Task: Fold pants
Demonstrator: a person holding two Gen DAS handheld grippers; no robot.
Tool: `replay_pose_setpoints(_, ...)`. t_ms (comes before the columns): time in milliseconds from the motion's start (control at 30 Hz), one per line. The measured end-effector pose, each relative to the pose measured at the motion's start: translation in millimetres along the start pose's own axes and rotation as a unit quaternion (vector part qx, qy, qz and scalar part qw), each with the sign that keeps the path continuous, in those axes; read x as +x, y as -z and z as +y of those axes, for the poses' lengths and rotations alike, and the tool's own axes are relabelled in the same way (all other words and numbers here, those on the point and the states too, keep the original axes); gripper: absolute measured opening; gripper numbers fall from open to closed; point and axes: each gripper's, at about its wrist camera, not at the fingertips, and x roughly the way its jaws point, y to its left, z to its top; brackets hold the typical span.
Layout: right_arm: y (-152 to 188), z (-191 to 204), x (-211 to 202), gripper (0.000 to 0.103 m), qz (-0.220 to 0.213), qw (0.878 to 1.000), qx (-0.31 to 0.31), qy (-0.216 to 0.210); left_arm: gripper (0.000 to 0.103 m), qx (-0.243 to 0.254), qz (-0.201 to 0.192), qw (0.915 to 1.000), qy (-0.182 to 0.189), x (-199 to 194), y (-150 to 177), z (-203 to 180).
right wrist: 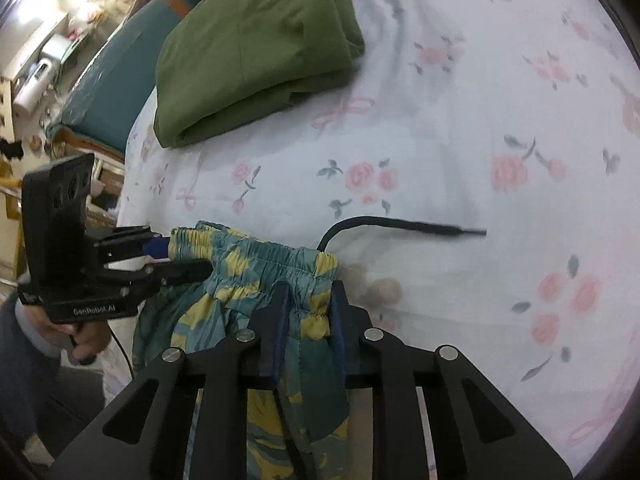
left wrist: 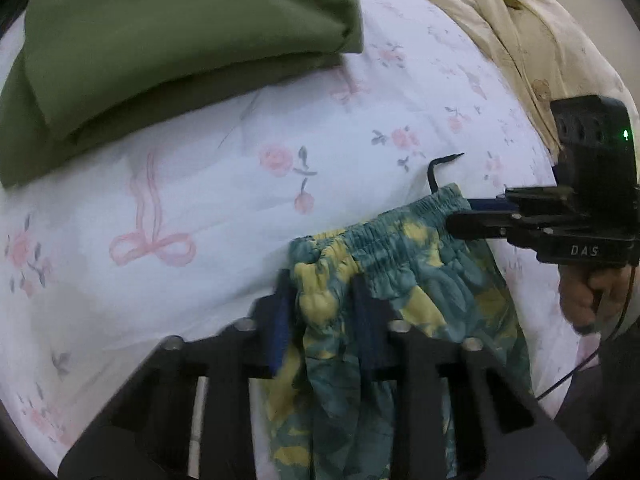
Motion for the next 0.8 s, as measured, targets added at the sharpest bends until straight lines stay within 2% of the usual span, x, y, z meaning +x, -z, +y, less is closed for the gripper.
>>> replay_pose_setpoints(133,-14,7,-15,0.018,-0.003,0.999,-0.038,0.01,0.015,0.048,-0.027,0.9985,0.001,-25,-14,-8)
replay_pose_setpoints(267,-48,27,-47,0.018,-0.048,0.995,-0.083,0.034,0.015,0.105,-0.083,0.99,-0.042,-68,-46,-18)
replay_pose_setpoints(367,-69,53,-78,0.018,-0.106,0.984,-0.128,0.066,0.016,0.153,-0.147,0.9741,-0.078,-103,-60,-31)
replay_pose_setpoints(400,-73,59,-87,0.018,-0.113,0.981,-0.139,0.069,0.016,0.176,-0.16,0.9669,-0.094,-111,-59,-37)
replay_pose_setpoints(433,-73,62,-91,0.018,-0.114,0.98,-0.148,0.072,0.016,0.185,-0.166,0.9638,-0.095,-116,-56,-40)
replay_pose_setpoints(567,-53,72,-103,0.018,-0.109,0.975,-0.182,0.074,0.016,0.223,-0.176,0.9535,-0.099,-130,-31,-52)
replay_pose_setpoints(700,-10,82,-115,0.018,-0.1,0.97,-0.211,0.07,0.016,0.258,-0.176,0.9437,-0.109,-127,1,-74)
replay_pose_setpoints(800,24,95,-122,0.018,-0.096,0.964,-0.234,0.08,0.016,0.299,-0.182,0.9297,-0.114,-136,42,-96)
